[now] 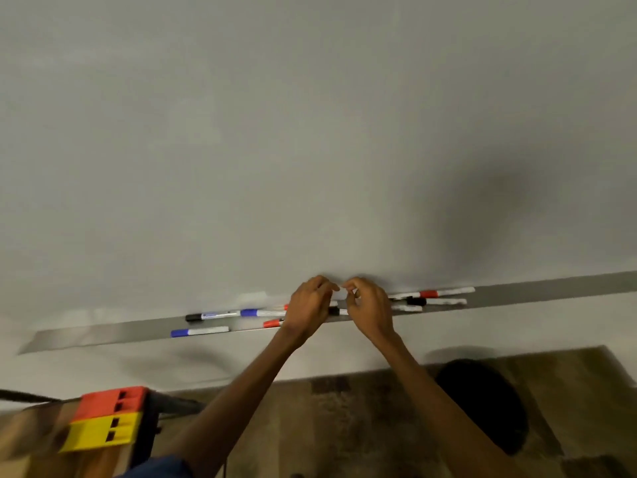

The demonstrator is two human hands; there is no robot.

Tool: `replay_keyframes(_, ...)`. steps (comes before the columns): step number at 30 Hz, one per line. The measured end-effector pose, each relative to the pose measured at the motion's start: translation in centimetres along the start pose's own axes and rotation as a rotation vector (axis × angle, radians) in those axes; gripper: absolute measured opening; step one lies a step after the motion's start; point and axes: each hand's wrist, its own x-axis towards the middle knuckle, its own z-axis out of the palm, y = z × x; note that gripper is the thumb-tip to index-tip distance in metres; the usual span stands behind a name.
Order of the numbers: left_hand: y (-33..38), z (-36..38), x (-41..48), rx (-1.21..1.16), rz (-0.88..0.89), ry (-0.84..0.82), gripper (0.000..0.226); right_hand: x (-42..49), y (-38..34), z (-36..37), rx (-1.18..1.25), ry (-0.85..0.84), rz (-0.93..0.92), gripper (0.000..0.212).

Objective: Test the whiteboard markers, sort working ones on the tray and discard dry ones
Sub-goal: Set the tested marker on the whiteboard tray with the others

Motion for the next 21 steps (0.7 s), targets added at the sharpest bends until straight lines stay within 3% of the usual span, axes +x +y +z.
replay_keyframes(8, -13.9, -7.0, -8.3, 0.145, -0.268, 0.031, 0.021, -1.1, -10.3, 12.2, 0.027, -0.118, -0.126, 0.016)
replay_keyframes(12, -18.0, -8.7, -10.8, 0.227, -0.395, -0.007, 0.038, -1.4, -13.0, 16.5, -0.046, -0.195, -0.196, 0.020)
replay_keyframes(21, -23.5, -8.4, -13.9, 0.246, -0.448, -0.071, 0.044, -1.5, -15.3, 22.6, -0.450, -0.362, -0.347, 0.030)
